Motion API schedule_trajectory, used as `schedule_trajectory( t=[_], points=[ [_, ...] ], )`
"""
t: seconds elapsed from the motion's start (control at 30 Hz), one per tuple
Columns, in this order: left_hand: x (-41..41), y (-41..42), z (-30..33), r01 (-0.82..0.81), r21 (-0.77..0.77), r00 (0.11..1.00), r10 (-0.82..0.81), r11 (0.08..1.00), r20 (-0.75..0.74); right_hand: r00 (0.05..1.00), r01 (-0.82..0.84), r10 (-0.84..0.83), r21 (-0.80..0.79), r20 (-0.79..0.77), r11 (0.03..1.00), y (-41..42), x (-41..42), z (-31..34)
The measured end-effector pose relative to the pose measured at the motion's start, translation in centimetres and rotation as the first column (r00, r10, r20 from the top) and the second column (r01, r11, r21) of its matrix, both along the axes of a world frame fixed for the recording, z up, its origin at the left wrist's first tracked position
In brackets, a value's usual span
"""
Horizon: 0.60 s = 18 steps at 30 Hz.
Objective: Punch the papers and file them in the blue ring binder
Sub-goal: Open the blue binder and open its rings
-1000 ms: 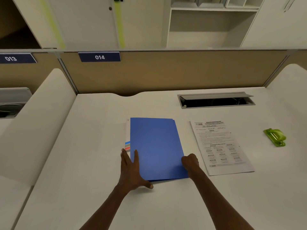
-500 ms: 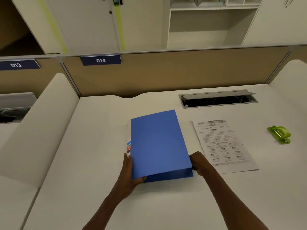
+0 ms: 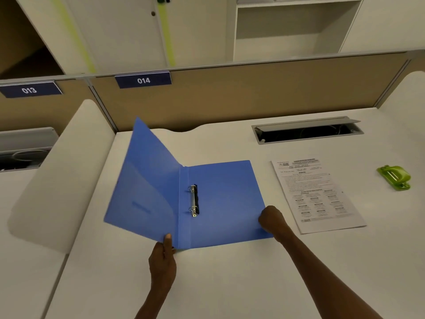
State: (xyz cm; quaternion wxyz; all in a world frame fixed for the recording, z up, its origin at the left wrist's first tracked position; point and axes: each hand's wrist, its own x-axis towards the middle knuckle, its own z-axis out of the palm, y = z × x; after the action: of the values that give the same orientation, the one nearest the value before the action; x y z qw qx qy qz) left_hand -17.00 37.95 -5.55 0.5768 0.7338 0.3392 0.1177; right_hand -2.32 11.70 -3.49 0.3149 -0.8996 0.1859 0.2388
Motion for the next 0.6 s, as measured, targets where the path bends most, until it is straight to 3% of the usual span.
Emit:
schedule_trajectory(
  t=[0.17,0.23,0.3,0.43,0.6],
  points=[
    [-0.1,1.0,-0.6,-0.105,0.091,0.983,0.117,0.990,-0.140,0.989,-0.116,0.129,-0.168,0.070,0.979,0.6,-0.7,-0.5],
    [0.1,1.1,-0.5,-0.143,0.052,0.963,0.151,0.988,-0.223,0.987,-0.116,0.135,-0.194,0.089,0.974,0.8,-1.0,-0.5],
    [0.1,1.6,-0.6,-0.218,-0.092,0.937,0.181,0.972,-0.300,0.983,-0.128,0.152,-0.203,0.107,0.971,1.0,-1.2,-0.5],
    [0.3,2.4,-0.1,-0.343,-0.445,0.912,0.179,0.827,-0.370,0.976,-0.149,0.179,-0.219,0.125,0.964,1.2,-1.5,-0.8],
    [1.3,2.4,0.8,-0.344,-0.669,0.931,0.143,0.659,-0.337,0.968,-0.162,0.200,-0.228,0.153,0.960,1.5,-1.8,-1.0]
  ],
)
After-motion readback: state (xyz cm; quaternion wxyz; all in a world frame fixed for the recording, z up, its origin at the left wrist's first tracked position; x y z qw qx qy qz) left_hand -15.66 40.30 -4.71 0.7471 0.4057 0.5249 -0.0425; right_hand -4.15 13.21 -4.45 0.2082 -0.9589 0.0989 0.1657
